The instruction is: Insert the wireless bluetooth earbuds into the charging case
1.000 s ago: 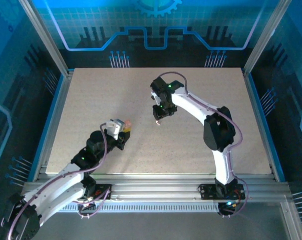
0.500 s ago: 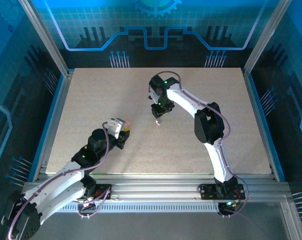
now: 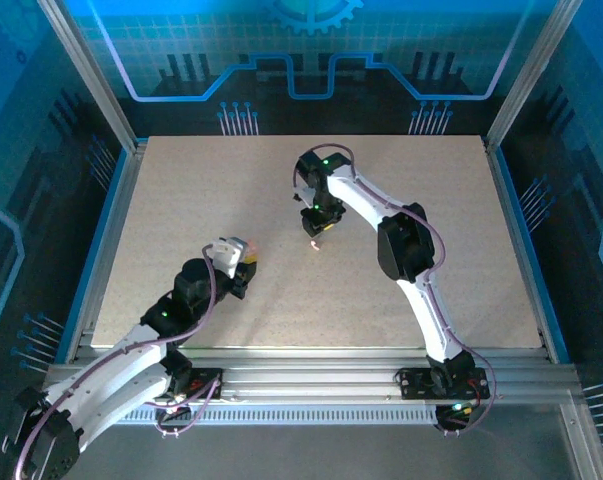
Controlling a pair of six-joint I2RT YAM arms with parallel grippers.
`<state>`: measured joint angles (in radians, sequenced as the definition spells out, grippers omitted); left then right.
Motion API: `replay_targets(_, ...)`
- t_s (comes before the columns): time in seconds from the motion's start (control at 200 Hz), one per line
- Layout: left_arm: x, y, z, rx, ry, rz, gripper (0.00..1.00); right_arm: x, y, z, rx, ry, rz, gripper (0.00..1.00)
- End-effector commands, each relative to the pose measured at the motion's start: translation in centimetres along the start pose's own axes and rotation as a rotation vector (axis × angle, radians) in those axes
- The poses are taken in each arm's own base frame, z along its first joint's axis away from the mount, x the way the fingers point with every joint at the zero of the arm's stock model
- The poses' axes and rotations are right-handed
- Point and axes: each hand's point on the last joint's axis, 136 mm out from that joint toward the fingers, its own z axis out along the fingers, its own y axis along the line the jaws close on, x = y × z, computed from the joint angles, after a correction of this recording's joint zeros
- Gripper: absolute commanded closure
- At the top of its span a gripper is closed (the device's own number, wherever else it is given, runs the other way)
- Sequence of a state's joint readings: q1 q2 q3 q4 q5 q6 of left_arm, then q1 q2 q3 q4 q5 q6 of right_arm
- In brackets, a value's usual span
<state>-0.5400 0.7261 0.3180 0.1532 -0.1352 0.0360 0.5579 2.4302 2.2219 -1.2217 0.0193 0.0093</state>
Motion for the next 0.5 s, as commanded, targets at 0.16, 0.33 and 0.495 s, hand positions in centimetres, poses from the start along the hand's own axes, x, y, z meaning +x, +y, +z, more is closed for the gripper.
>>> replay_targets(0.16, -0.5, 0.0, -0.3, -0.003, -0.018, 0.016, 0.85, 0.2, 0.3, 0.1, -0.029, 0.029, -0.045, 0.6)
replay_targets(0.33, -0.5, 0.1, -0.3, -0.008, -0.015, 0.018, 0.85, 0.1, 0.9, 0.8, -0.045, 0.05, -0.073, 0.6)
replay_targets(0.495, -0.6, 0.1, -0.3, -0.011, -0.021, 0.022, 0.85, -0.1, 1.9, 1.1, -0.077, 0.05, -0.093, 0.6)
